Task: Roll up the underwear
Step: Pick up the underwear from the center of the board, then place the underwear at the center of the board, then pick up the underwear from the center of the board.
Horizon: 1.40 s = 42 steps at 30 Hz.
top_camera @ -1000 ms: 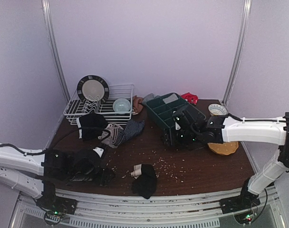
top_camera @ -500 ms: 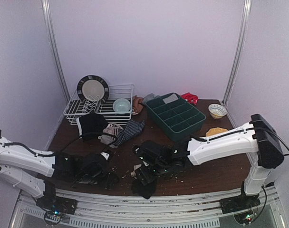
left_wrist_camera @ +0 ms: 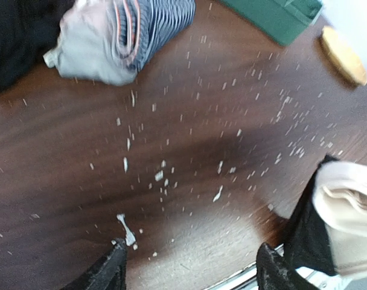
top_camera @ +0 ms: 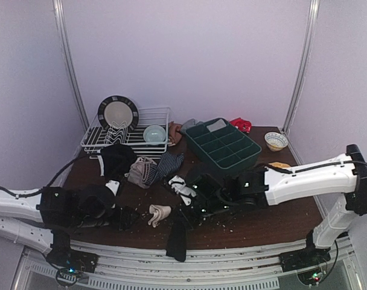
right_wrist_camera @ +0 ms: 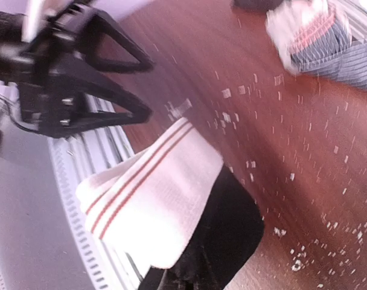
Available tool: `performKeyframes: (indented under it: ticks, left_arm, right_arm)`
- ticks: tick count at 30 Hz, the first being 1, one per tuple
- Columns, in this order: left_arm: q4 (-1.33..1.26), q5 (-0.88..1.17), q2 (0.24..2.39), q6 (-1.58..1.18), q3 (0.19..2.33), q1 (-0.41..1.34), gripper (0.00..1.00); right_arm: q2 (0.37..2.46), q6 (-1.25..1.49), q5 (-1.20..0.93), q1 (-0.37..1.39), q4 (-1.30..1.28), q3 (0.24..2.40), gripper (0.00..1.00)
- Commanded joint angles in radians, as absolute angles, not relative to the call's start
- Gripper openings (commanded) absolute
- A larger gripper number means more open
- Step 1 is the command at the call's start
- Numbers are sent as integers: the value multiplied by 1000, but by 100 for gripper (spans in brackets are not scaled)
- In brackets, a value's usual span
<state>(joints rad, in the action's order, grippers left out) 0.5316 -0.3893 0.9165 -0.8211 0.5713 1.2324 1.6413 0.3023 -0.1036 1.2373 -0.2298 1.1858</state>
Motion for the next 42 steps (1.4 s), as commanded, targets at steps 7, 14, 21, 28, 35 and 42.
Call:
performKeyframes:
  ticks: [7, 14, 21, 28, 35, 42]
  left_arm:
    - [538, -432, 846, -739, 605, 1230, 73]
    - [413, -382, 1017, -716, 593, 1229, 74]
    - [374, -382, 1084, -752, 593, 1213, 73]
    - [319, -324, 996, -818, 492, 1210, 72]
    - [343, -328, 929, -858, 436, 1209, 72]
    - [336, -324, 939, -870, 422, 1209, 72]
  right_arm:
    - [1508, 402, 12, 1105, -108, 826, 54]
    - [1358, 507, 130, 1194, -138, 752, 56]
    - [1577, 511, 87, 1306, -169, 984, 50]
    - [1835, 536, 55, 1349, -101, 1146, 47]
    - [1957, 567, 218, 1395, -123, 1230, 54]
    - [2012, 612, 353, 1405, -151, 1249, 55]
